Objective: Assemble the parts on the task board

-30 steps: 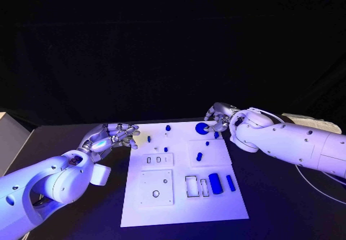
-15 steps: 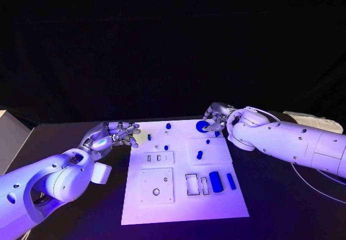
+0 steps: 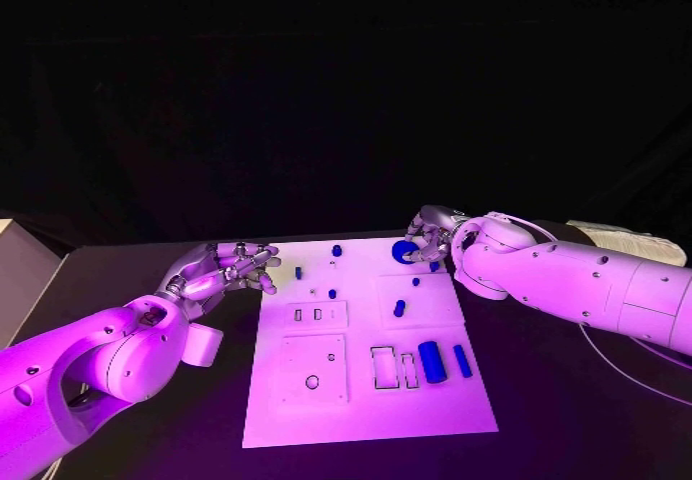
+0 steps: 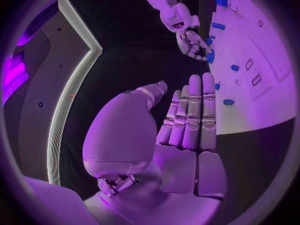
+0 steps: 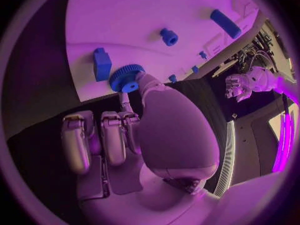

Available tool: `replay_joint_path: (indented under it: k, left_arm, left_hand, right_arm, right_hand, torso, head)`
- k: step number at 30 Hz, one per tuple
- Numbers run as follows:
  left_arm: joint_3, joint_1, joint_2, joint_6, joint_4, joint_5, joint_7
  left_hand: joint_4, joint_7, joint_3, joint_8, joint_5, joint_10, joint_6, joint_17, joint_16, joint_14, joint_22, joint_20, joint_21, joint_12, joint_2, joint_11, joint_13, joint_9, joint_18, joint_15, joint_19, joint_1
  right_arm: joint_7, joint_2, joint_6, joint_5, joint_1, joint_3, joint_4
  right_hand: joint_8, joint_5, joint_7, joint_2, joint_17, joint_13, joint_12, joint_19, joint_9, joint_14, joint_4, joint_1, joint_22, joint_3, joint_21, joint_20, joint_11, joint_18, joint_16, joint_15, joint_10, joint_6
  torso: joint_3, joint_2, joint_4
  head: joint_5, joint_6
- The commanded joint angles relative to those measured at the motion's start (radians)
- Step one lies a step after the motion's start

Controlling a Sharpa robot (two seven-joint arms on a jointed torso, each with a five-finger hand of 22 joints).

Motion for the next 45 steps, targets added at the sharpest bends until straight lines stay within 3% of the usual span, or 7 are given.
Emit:
replay_joint_path:
  k: [1, 11, 16, 28, 34, 39, 45]
  left_arm:
    - [0.001, 0.000, 0.001, 0.017, 0.002, -0.004, 0.005]
    - [0.001, 0.000, 0.000, 0.017, 0.001, -0.004, 0.005]
    - [0.001, 0.000, 0.000, 0.018, 0.001, -0.004, 0.005]
    - [0.001, 0.000, 0.001, 0.019, 0.000, -0.004, 0.005]
    - [0.001, 0.000, 0.002, 0.019, 0.000, -0.004, 0.005]
    - [0.001, 0.000, 0.005, 0.021, 0.001, -0.004, 0.004]
    - [0.001, 0.000, 0.008, 0.022, 0.001, -0.004, 0.004]
  left_hand:
    - [-0.002, 0.006, 0.005, -0.003, 0.001, -0.002, 0.001, 0.001, 0.004, -0.005, 0.001, 0.001, 0.003, -0.004, 0.004, 0.003, 0.001, 0.001, 0.010, 0.002, -0.008, -0.006]
    - [-0.004, 0.007, 0.007, -0.003, 0.001, -0.002, 0.001, 0.003, 0.005, -0.007, 0.004, 0.001, 0.008, -0.004, 0.005, 0.003, 0.001, 0.002, 0.010, 0.002, -0.012, -0.006]
    - [-0.004, 0.007, 0.007, -0.003, 0.001, -0.002, 0.001, 0.003, 0.005, -0.007, 0.004, 0.001, 0.008, -0.004, 0.005, 0.003, 0.001, 0.002, 0.010, 0.002, -0.012, -0.006]
    - [-0.004, 0.007, 0.007, -0.003, 0.001, -0.002, 0.001, 0.003, 0.005, -0.007, 0.004, 0.001, 0.008, -0.004, 0.005, 0.003, 0.001, 0.002, 0.010, 0.002, -0.012, -0.006]
    - [-0.004, 0.007, 0.007, -0.003, 0.001, -0.002, 0.001, 0.003, 0.005, -0.007, 0.004, 0.001, 0.008, -0.004, 0.005, 0.003, 0.001, 0.002, 0.010, 0.002, -0.012, -0.006]
    - [-0.004, 0.007, 0.007, -0.003, 0.001, -0.002, 0.001, 0.003, 0.005, -0.007, 0.004, 0.001, 0.008, -0.004, 0.005, 0.003, 0.001, 0.002, 0.010, 0.002, -0.012, -0.006]
    - [-0.004, 0.007, 0.007, -0.003, 0.001, -0.002, 0.001, 0.003, 0.005, -0.007, 0.004, 0.001, 0.008, -0.004, 0.005, 0.003, 0.001, 0.002, 0.010, 0.002, -0.012, -0.006]
  right_arm:
    - [-0.004, 0.004, 0.039, -0.015, -0.007, -0.003, 0.000]
    - [0.000, 0.002, 0.010, -0.032, -0.009, -0.004, 0.004]
    - [0.010, 0.000, -0.026, -0.067, -0.010, -0.004, 0.015]
    - [0.027, -0.002, -0.138, -0.183, -0.006, 0.000, 0.115]
    - [0.026, 0.030, -0.163, -0.238, 0.001, 0.003, 0.159]
    - [0.027, 0.080, -0.166, -0.263, 0.000, 0.001, 0.156]
    - [0.029, 0.139, -0.164, -0.280, -0.010, -0.004, 0.130]
  right_hand:
    - [0.010, 0.016, 0.000, 0.008, 0.220, 0.261, 0.003, 0.105, 0.003, 0.097, -0.002, -0.002, 0.263, -0.004, 0.002, 0.006, 0.006, -0.007, 0.007, 0.009, 0.103, 0.004]
    - [0.028, 0.117, -0.008, 0.027, 0.221, 0.263, 0.005, 0.105, 0.007, 0.097, -0.011, 0.029, 0.263, 0.075, 0.002, 0.002, -0.001, -0.007, 0.008, 0.003, 0.105, 0.043]
    - [0.033, 0.148, -0.011, 0.021, 0.222, 0.263, 0.005, 0.105, 0.008, 0.097, -0.021, 0.034, 0.263, 0.121, 0.002, -0.001, -0.005, -0.007, 0.008, 0.000, 0.105, 0.056]
    - [0.038, 0.148, -0.014, 0.003, 0.224, 0.263, 0.005, 0.105, 0.009, 0.097, -0.023, 0.018, 0.263, 0.138, 0.002, -0.003, -0.008, -0.007, 0.008, -0.002, 0.105, 0.066]
    - [0.040, 0.145, -0.015, -0.001, 0.223, 0.263, 0.005, 0.105, 0.010, 0.097, -0.022, 0.013, 0.263, 0.139, 0.002, -0.004, -0.008, -0.007, 0.008, -0.003, 0.105, 0.068]
    - [0.040, 0.143, -0.015, -0.004, 0.224, 0.263, 0.005, 0.105, 0.010, 0.097, -0.022, 0.010, 0.263, 0.140, 0.002, -0.004, -0.009, -0.007, 0.008, -0.003, 0.105, 0.068]
    - [0.039, 0.142, -0.016, -0.005, 0.223, 0.263, 0.005, 0.105, 0.009, 0.097, -0.022, 0.009, 0.263, 0.141, 0.002, -0.004, -0.009, -0.007, 0.008, -0.003, 0.105, 0.068]
  torso:
    - [0.0007, 0.001, 0.0002]
    - [0.0004, 0.000, -0.0009]
    - [0.0007, 0.000, -0.0010]
    - [-0.0002, -0.001, -0.0001]
    - [-0.0019, -0.002, -0.0017]
    - [-0.0048, -0.001, -0.0006]
    - [-0.0054, -0.001, 0.0006]
  head:
    - [0.003, -0.002]
    - [0.005, -0.005]
    - [0.006, -0.005]
    - [0.007, -0.003]
    - [0.007, 0.001]
    - [0.010, 0.000]
    - [0.010, 0.002]
